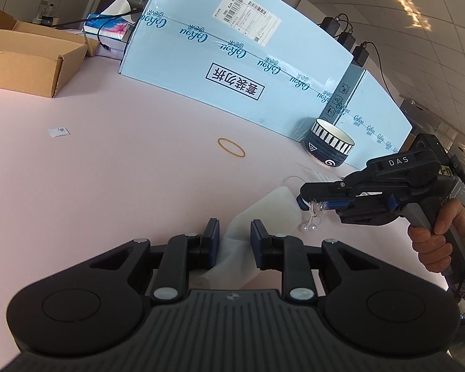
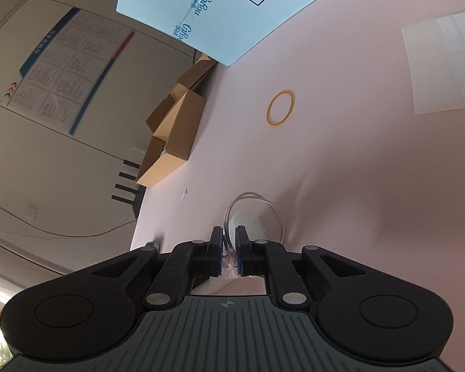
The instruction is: Fold shopping bag
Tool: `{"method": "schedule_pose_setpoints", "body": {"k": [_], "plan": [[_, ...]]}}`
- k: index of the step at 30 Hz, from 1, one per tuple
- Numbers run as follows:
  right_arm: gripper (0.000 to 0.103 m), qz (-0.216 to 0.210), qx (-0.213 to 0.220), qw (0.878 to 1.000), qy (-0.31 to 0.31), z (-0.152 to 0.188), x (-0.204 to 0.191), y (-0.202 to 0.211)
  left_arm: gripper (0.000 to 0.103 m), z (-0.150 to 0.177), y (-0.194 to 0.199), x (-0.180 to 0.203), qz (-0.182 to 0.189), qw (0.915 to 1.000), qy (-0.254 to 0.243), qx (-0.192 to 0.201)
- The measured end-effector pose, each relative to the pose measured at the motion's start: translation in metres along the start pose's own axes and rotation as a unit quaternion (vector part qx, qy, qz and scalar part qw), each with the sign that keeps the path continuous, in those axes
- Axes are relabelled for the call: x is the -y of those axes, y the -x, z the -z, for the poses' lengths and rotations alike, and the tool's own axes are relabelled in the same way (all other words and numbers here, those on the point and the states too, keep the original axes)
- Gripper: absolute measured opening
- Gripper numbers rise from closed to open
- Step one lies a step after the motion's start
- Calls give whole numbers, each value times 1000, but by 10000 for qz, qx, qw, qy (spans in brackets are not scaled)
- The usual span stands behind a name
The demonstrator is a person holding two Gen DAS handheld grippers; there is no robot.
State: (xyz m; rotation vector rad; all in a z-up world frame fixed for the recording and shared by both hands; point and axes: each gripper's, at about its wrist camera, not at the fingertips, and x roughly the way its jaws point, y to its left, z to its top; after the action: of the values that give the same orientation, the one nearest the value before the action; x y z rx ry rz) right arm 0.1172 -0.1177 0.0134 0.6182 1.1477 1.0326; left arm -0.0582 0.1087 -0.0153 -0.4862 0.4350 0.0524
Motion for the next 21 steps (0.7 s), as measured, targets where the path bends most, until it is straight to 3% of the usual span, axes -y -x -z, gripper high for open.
{"method": "schedule_pose_setpoints", "body": {"k": [5, 11, 16, 21], "plan": [[11, 263, -37, 9986, 459, -6, -13, -14, 20, 1, 1, 0, -1, 10000, 5, 4], [34, 490, 42, 9915, 1202, -8, -30, -16, 20, 1, 1, 0, -4, 10000, 4, 6], [33, 668, 198, 9868, 1465, -5, -32, 1, 20, 1, 1, 0, 1, 10000, 13, 8], [22, 1138, 121, 9663, 2304, 12, -38, 14, 20, 1, 1, 0, -2, 10000, 7, 7]]}}
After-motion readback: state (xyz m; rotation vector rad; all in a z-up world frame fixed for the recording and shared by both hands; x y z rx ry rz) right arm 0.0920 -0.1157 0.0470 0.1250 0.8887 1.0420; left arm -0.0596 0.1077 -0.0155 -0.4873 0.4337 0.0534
